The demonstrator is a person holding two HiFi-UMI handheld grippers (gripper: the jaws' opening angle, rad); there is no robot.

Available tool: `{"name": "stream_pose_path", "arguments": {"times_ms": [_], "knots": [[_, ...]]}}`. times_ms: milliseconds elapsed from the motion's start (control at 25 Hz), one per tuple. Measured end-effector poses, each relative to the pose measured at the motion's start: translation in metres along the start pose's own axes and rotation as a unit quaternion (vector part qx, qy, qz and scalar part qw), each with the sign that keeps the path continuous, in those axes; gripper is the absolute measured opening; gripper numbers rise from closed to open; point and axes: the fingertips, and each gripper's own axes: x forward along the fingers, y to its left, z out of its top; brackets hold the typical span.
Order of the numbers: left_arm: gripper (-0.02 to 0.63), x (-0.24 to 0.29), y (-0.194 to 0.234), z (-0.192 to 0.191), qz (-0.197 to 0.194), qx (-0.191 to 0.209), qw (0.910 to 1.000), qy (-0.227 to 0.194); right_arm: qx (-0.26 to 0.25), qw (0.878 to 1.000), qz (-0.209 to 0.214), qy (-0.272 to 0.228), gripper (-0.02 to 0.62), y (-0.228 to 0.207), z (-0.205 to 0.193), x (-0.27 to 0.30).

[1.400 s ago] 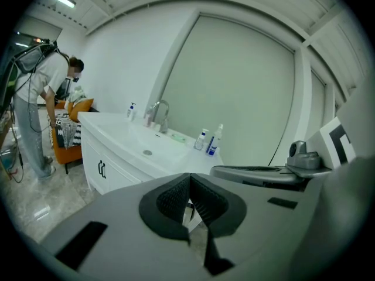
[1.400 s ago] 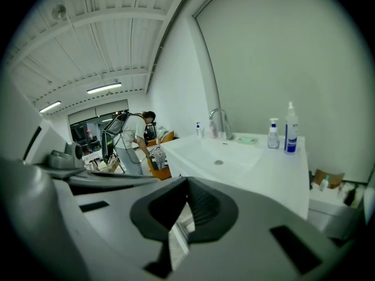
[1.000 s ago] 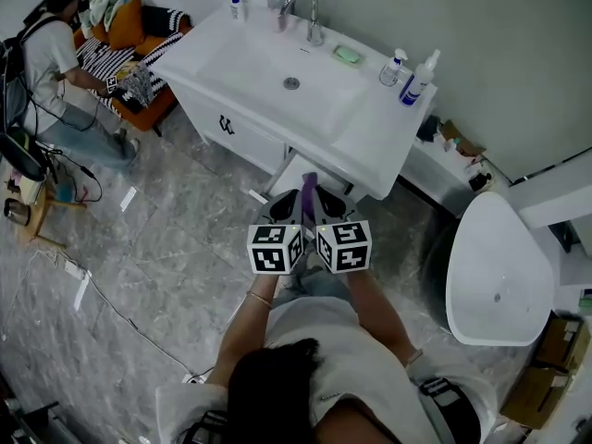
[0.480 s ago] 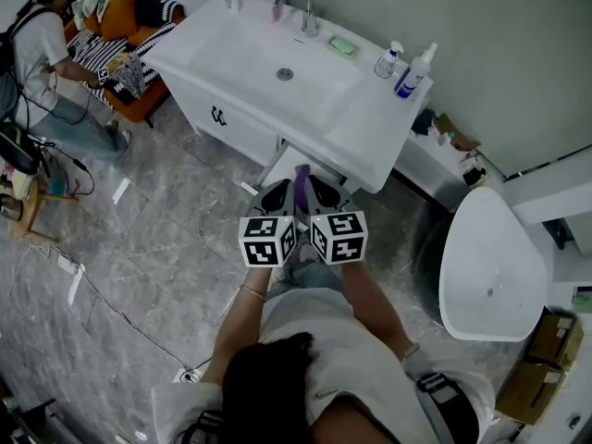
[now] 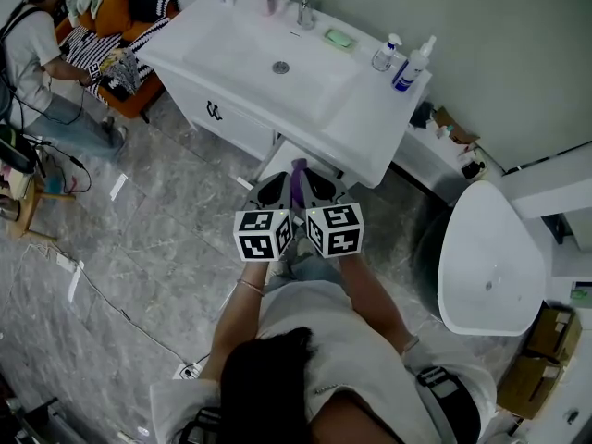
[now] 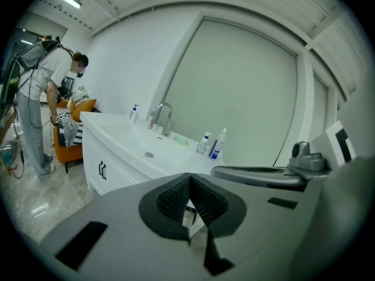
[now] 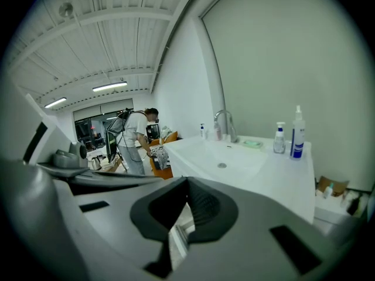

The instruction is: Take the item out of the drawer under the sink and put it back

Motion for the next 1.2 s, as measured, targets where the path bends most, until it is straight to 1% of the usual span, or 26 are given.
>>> {"name": "stream_pose_path", "arguments": {"times_ms": [240,400,640,680,720,760,960,1200], "knots": [[0.003,0.004,0.005,-0.006,0.008,-0.005,0.9999,0.008,0.005,1.000,0.002,0.005,0.015,-0.002,-0.005,0.003],[0.003,0.009,0.009,-0.011,0.011,-0.013,0.9997,0.015,0.020,1.000,0.008,0.014,0.017,-0.007,-0.011,0.007],[0.003,0.023,0.024,-0.042,0.029,-0.029,0.9974,0.059,0.038,0.997,0.006,0.062,0.029,-0.020,-0.040,0.017],[0.003,0.025,0.027,-0.048,0.032,-0.033,0.9966,0.068,0.043,0.997,0.008,0.070,0.055,-0.023,-0.047,0.019],[0.003,0.028,0.029,-0.054,0.034,-0.036,0.9958,0.076,0.047,0.996,0.010,0.081,0.106,-0.025,-0.053,0.022],[0.003,0.031,0.031,-0.061,0.037,-0.039,0.9950,0.085,0.051,0.994,0.012,0.091,0.133,-0.027,-0.060,0.025],[0.003,0.046,0.043,-0.088,0.044,-0.051,0.9899,0.125,0.058,0.990,0.014,0.130,0.149,-0.038,-0.088,0.042],[0.003,0.070,0.055,-0.103,0.053,-0.055,0.9861,0.148,0.060,0.985,0.024,0.157,0.186,-0.051,-0.111,0.068]]}}
